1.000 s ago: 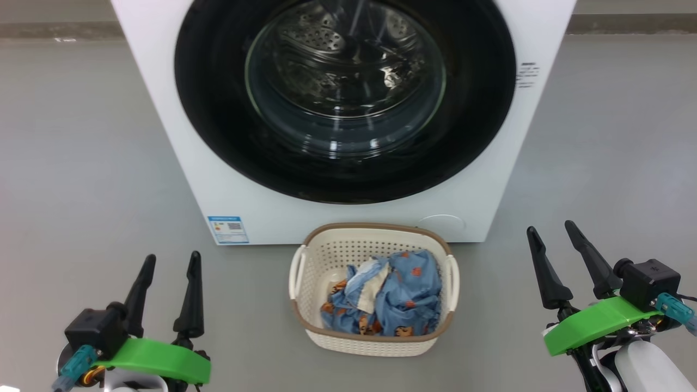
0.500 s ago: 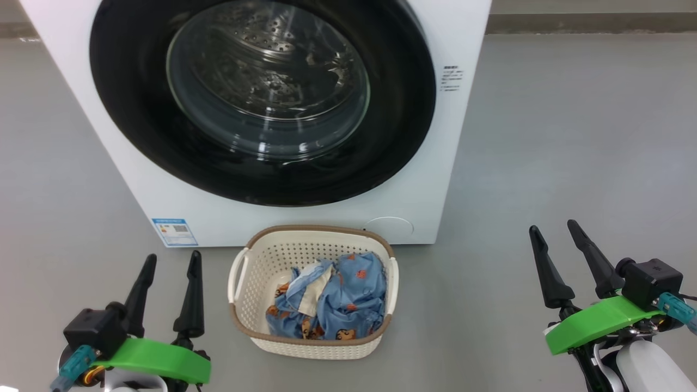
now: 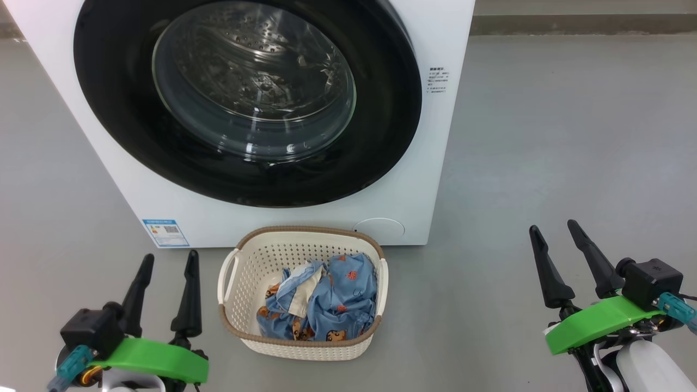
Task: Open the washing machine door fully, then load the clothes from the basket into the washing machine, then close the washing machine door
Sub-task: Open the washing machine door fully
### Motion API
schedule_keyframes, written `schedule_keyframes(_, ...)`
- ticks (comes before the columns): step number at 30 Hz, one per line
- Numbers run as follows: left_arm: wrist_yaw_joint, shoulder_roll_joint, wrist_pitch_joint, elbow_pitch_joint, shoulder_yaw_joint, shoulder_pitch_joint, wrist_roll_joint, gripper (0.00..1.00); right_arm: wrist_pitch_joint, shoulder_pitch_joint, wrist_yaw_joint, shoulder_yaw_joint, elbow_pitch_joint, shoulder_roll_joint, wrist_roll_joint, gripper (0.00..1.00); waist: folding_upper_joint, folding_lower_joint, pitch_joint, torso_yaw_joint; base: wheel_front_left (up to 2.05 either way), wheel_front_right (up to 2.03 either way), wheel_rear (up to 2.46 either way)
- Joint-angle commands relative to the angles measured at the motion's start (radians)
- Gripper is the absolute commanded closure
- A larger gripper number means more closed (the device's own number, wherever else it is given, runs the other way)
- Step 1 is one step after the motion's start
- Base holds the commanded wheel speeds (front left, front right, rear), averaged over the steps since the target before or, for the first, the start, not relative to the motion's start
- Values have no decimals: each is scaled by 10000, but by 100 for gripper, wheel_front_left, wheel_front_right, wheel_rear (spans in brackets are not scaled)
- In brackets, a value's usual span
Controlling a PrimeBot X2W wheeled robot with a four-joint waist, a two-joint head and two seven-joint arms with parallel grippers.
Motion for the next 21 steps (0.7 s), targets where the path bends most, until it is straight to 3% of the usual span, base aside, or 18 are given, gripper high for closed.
schedule_keyframes(1, -42, 185, -65, -117, 371, -395, 48, 0, -124, -357, 31, 161, -227, -94, -8, 0, 0, 0, -3, 1, 0, 0, 0)
schedule_keyframes(21, -104, 159, -65, -96, 411, -371, 109, 0, -124, -353, 31, 189, -215, -82, 2, 0, 0, 0, 12, -18, 0, 0, 0)
